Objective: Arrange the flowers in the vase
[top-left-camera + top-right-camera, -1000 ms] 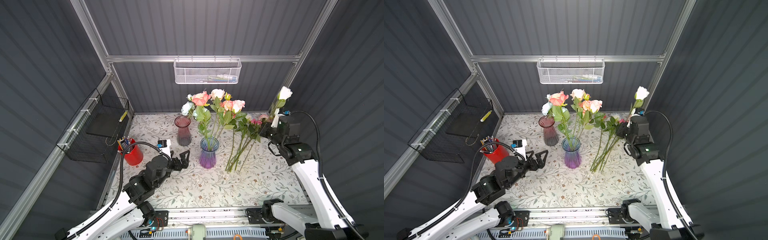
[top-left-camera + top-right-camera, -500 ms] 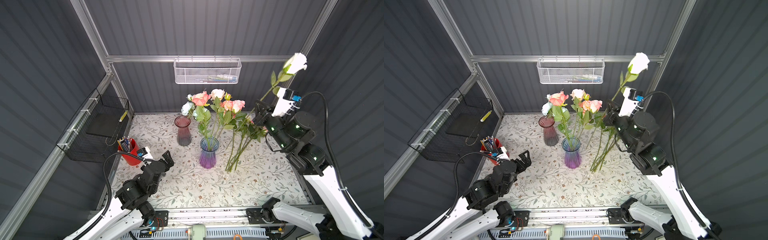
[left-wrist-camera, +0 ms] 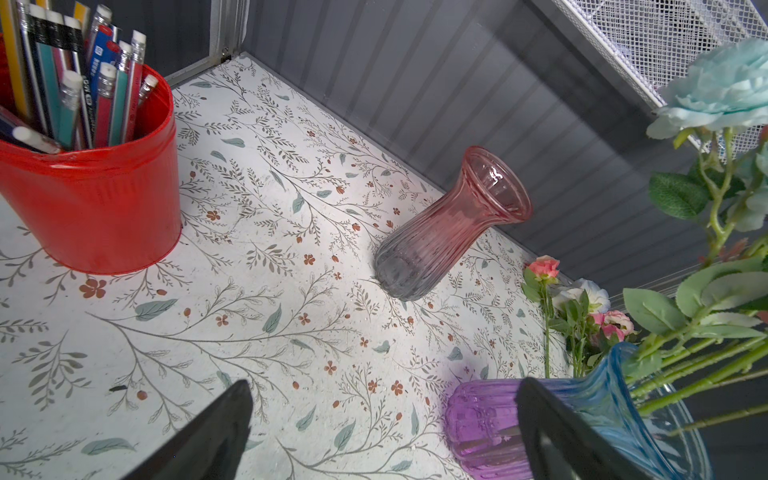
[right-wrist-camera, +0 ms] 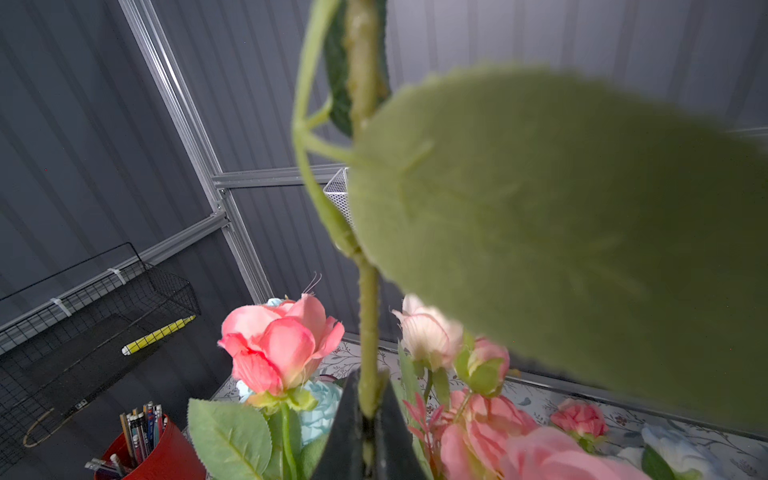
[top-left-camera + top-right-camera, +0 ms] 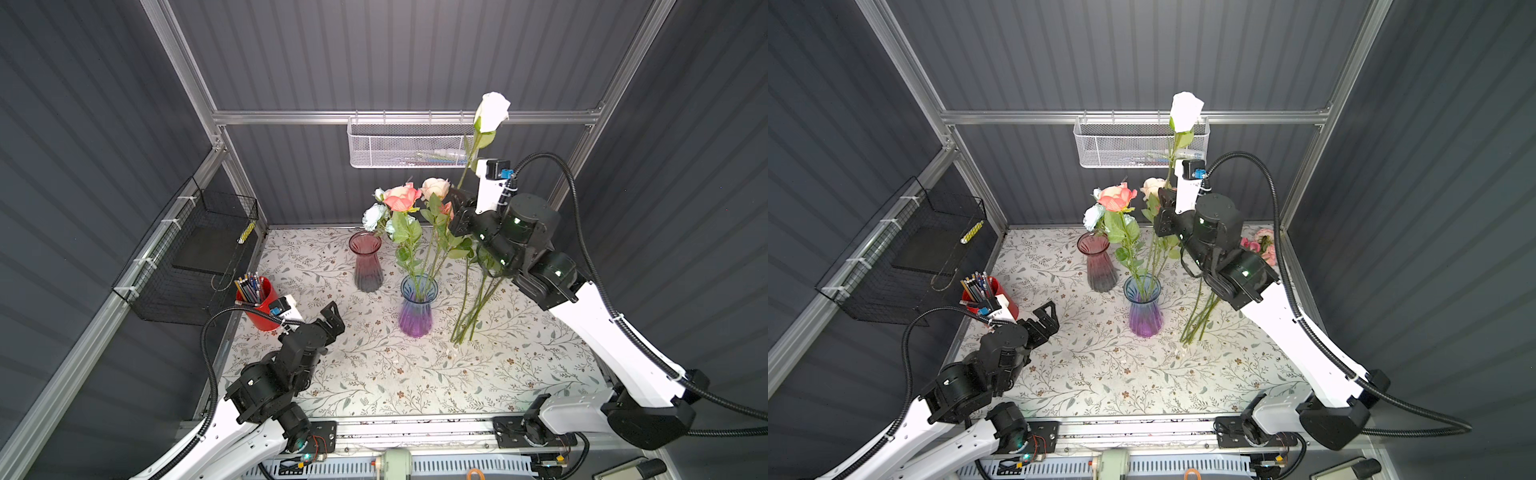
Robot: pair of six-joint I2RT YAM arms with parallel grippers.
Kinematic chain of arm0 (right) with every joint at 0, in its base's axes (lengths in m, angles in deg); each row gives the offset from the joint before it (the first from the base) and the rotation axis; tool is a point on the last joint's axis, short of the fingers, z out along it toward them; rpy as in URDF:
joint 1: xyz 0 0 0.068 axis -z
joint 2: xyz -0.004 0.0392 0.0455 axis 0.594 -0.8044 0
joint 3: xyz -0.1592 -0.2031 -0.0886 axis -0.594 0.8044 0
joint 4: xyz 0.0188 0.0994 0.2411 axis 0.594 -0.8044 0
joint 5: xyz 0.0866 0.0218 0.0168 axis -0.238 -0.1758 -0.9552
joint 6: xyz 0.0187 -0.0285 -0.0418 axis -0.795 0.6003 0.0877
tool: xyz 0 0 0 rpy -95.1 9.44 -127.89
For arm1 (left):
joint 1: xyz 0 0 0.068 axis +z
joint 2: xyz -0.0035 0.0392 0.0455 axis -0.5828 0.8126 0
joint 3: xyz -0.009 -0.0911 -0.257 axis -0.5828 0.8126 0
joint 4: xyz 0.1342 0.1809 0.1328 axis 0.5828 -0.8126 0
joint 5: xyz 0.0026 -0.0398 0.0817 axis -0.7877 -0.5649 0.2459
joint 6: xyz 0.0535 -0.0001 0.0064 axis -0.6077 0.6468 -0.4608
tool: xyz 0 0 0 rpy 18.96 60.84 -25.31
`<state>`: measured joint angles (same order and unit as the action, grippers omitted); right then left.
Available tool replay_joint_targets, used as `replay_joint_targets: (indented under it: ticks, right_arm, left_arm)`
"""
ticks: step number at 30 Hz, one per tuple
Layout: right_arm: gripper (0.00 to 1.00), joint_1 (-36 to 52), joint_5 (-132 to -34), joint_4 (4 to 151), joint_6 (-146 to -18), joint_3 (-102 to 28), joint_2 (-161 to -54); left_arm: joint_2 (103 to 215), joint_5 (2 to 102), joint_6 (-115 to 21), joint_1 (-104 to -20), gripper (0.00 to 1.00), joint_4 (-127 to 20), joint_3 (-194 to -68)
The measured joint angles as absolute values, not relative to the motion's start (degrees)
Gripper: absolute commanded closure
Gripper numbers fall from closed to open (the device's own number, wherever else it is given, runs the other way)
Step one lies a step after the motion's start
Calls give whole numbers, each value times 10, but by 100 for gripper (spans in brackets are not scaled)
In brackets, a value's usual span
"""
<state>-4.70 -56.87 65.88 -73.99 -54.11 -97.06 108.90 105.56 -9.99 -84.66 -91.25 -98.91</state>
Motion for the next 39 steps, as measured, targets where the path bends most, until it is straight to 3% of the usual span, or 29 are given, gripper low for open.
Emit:
replay_joint_targets:
  ticks: [6,9,18,30,39]
  right_arm:
    - [66,-66,-573,653,-756,-483,-981]
    - [59,-79,-569,643,-762,-463,-992]
    - [55,-118,-538,598,-764,-449,-974]
    - [50,-157,-435,518,-812,-442,-831]
    - [54,-153,-439,342,-951,-454,-905]
  left_arm:
    - [1089,1056,-100,-847,1,-912,-989]
    - [1090,1055,-100,-847,1,-911,-989]
    - [1112,1044,-98,-847,1,-883,-972]
    - [1157,1006,-103,-847,1,-817,-947]
    - [1182,982,-124,-847,1,-798,-936]
